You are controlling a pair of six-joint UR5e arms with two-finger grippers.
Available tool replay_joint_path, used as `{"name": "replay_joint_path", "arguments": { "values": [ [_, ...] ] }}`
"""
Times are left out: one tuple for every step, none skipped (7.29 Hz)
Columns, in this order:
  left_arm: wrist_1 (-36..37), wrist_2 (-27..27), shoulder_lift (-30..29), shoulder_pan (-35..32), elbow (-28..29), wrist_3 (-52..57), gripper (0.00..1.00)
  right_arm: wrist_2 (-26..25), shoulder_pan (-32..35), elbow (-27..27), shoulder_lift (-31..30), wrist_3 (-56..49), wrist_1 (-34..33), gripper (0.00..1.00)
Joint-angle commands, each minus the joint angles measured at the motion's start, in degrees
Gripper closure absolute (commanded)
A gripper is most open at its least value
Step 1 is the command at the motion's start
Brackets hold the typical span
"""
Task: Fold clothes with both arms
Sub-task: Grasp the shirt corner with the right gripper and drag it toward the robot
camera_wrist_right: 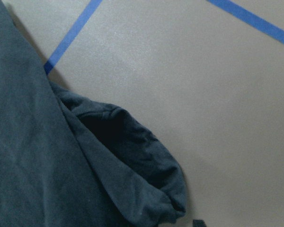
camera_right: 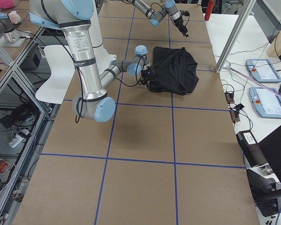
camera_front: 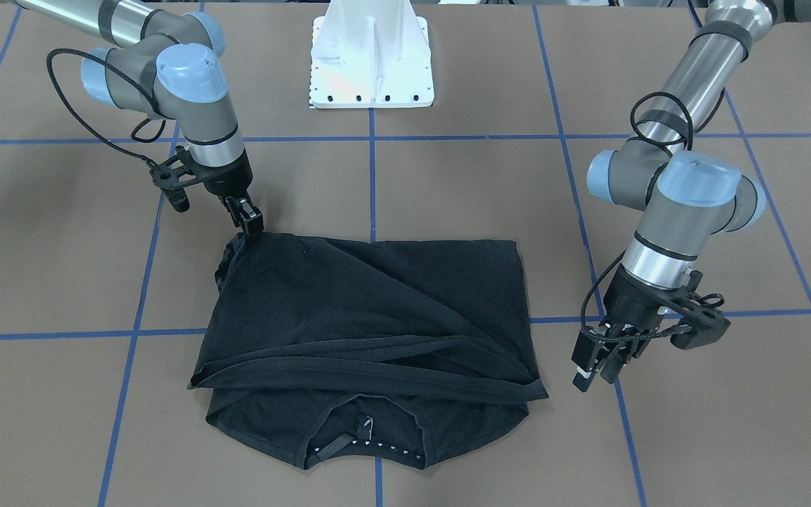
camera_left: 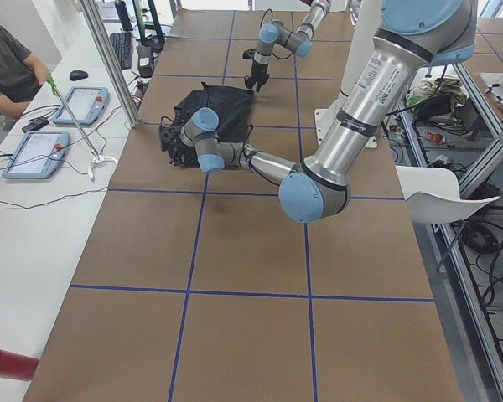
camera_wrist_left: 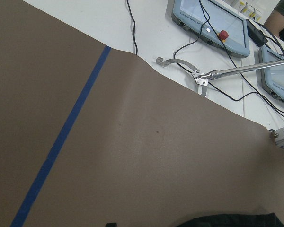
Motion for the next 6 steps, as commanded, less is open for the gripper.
{"name": "replay_joint_path", "arguments": {
  "values": [
    [0.0,0.0,0.0,0.0,0.0,0.0,0.35,0.5,0.2,0.3,-0.2,-0.6,0.1,1.00],
    [0.0,0.0,0.0,0.0,0.0,0.0,0.35,0.8,0.3,1.3,-0.2,-0.6,0.1,1.00],
    [0.0,0.0,0.0,0.0,0.0,0.0,0.35,2.3,0.9,4.5,-2.3,-0.6,0.1,1.00],
    [0.0,0.0,0.0,0.0,0.0,-0.1,0.35,4.2,1.3,8.3,-5.8,-0.6,0.0,1.00],
    [0.0,-0.1,0.0,0.0,0.0,-0.1,0.35,5.2,1.6,13.6,-10.1,-0.5,-0.3,1.00],
    [0.0,-0.3,0.0,0.0,0.0,-0.2,0.35,6.1,1.5,20.3,-14.8,1.5,-1.0,1.00]
  ]
}}
